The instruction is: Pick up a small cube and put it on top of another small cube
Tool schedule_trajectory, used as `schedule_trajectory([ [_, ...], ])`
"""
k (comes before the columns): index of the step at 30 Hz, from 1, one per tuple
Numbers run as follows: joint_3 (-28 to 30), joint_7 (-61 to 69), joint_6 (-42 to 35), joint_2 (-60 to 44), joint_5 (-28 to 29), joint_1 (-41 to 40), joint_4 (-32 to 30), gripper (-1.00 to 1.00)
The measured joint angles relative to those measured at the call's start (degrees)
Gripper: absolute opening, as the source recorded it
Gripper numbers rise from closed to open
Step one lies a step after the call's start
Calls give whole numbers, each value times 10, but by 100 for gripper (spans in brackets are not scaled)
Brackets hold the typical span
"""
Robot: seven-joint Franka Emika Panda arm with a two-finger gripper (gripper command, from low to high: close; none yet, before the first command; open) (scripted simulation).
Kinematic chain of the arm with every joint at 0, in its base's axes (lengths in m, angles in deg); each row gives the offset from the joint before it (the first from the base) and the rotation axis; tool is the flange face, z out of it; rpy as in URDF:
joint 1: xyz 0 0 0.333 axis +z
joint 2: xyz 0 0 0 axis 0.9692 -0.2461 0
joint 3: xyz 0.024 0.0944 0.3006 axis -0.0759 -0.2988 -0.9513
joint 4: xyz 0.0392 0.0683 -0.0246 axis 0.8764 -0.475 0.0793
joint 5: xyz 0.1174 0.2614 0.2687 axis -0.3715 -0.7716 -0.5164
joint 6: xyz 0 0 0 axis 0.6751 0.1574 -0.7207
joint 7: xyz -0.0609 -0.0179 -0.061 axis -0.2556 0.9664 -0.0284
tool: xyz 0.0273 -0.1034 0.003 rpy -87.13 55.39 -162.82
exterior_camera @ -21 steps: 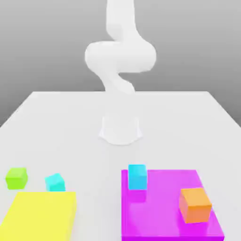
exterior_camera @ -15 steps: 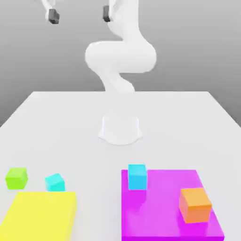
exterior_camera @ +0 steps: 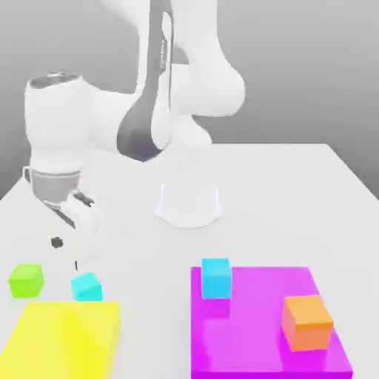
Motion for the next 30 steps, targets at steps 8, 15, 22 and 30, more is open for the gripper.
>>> schedule_trajectory([
  [8, -67, 41, 110, -140, -61, -56, 20, -100],
  [15, -64, 36, 101, -128, -55, -54, 17, -100],
  [22, -48, -28, -15, 11, 4, -7, -5, -100],
  [30, -169, -174, -192, 173, -26, 114, 13, -100],
])
